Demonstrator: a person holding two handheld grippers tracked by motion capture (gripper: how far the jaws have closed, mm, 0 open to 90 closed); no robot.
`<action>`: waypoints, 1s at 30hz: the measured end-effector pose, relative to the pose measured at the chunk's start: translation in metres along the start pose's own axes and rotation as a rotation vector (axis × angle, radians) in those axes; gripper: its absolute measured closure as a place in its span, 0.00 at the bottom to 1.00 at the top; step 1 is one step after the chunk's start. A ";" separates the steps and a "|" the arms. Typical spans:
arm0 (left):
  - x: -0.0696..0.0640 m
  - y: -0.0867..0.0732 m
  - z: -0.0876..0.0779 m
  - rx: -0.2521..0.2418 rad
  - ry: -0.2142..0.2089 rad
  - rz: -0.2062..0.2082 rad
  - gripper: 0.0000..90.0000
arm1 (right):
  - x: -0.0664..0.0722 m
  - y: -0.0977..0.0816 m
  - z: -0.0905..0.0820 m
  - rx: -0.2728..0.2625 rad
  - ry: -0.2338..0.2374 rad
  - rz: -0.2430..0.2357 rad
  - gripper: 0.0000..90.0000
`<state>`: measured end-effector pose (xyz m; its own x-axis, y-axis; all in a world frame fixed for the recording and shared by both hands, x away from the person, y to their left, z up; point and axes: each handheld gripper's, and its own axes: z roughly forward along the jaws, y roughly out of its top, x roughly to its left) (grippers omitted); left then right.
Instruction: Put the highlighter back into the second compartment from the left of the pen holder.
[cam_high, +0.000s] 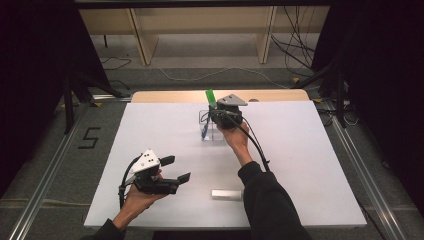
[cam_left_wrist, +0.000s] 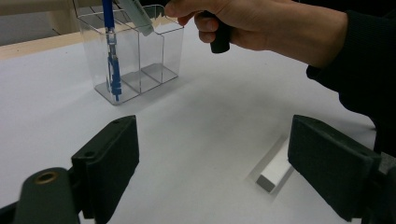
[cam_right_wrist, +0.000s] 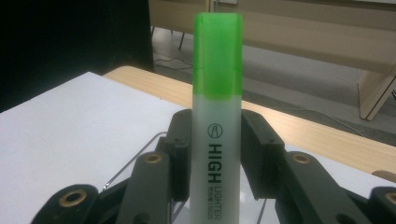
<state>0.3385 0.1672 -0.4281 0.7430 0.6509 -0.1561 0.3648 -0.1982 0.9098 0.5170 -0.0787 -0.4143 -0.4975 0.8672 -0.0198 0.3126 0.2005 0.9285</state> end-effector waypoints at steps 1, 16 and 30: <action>0.000 0.000 0.000 -0.002 0.000 -0.001 0.18 | 0.000 0.000 0.000 0.003 0.001 0.005 0.74; 0.001 0.000 -0.001 0.001 0.000 0.000 0.18 | 0.001 -0.004 -0.001 0.036 0.020 0.035 0.54; 0.000 -0.001 0.001 -0.001 0.002 -0.008 0.18 | -0.009 0.014 -0.043 0.071 0.114 0.028 0.34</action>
<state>0.3388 0.1665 -0.4291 0.7390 0.6538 -0.1624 0.3699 -0.1922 0.9090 0.4915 -0.1036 -0.3853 -0.5749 0.8166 0.0521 0.3826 0.2120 0.8992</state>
